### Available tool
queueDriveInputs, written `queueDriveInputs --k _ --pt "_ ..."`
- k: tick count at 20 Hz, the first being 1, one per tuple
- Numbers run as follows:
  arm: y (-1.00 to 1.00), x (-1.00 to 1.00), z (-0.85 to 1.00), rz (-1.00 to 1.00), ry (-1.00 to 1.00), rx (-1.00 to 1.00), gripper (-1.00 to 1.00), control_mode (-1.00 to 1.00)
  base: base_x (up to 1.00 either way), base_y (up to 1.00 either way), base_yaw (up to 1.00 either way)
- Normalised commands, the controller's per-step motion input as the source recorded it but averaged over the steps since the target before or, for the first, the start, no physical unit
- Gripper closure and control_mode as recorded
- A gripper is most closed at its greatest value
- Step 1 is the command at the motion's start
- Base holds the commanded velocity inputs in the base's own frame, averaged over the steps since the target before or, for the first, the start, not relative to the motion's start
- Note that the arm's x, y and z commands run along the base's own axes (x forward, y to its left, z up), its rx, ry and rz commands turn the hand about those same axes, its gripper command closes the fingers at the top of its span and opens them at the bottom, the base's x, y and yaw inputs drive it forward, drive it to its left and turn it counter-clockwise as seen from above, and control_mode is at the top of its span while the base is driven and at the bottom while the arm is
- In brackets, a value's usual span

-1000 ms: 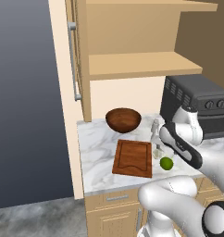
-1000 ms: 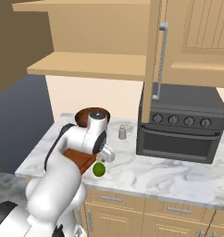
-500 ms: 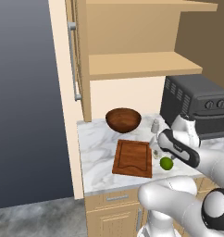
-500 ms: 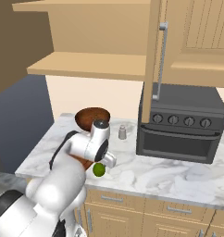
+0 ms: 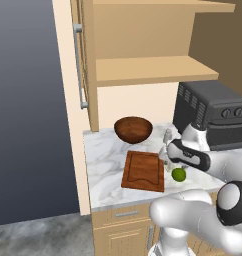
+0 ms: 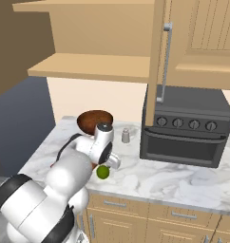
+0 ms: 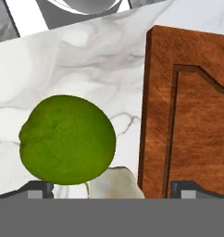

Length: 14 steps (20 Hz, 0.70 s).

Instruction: Open the cabinet. Place the bowl and condiment on the counter. Then place the lime and garlic on the cutting board.

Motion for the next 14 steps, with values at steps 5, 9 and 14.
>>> queueDriveInputs --k 5,9,14 --pt "-0.01 0.10 -0.34 0.04 0.00 0.00 -1.00 -1.00 0.00 0.00 0.00" --pt "-0.08 0.02 -0.05 0.03 -0.03 0.00 -1.00 -1.00 0.00 0.00 0.00" --pt "0.00 0.00 -0.42 0.07 -0.01 0.00 -1.00 -1.00 0.00 0.00 0.00"
